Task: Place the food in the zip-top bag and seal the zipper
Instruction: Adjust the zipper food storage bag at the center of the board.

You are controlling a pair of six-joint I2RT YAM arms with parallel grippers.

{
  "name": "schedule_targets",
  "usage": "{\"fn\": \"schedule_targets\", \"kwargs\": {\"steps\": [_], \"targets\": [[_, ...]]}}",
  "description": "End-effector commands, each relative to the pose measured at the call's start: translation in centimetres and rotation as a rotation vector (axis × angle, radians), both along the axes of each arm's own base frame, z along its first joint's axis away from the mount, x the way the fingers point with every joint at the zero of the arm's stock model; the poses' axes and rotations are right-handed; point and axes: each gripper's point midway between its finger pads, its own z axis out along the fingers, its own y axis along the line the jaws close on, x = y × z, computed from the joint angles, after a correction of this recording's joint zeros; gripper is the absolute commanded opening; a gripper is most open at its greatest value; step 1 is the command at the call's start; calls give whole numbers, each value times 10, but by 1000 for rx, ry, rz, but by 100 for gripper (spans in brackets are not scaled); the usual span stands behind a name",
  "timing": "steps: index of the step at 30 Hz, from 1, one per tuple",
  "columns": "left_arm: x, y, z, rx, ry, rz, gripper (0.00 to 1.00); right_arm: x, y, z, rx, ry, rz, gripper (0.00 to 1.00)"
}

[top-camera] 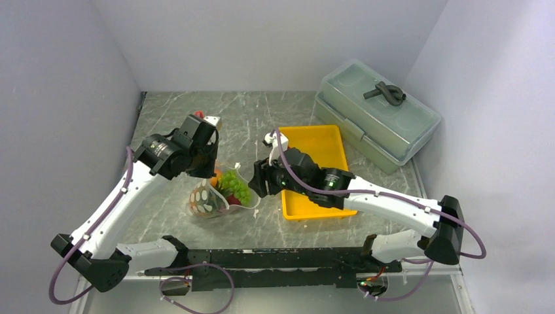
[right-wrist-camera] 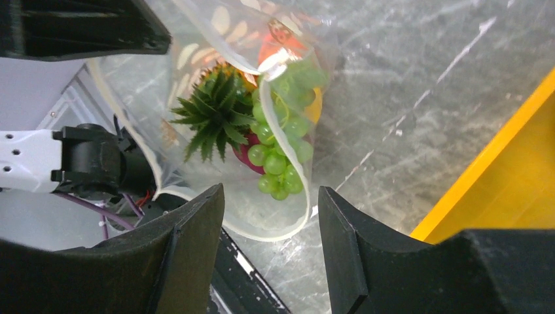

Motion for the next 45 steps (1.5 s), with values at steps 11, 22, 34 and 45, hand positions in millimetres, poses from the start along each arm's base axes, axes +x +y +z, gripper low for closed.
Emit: {"fn": "schedule_targets", "kwargs": {"steps": [11,22,34,45], "targets": [[10,-4,18,-40,-63,23,0,-9,16,-56,-16,238,-73,54],[9,-3,19,-43,-69,28,0,-6,7,-74,-59,269,-134,44],[7,1,21,-39,-78,31,0,3,11,-75,-90,244,-155,5],[4,5,20,-32,-83,41,0,23,15,-6,-80,68,-117,0]]}}
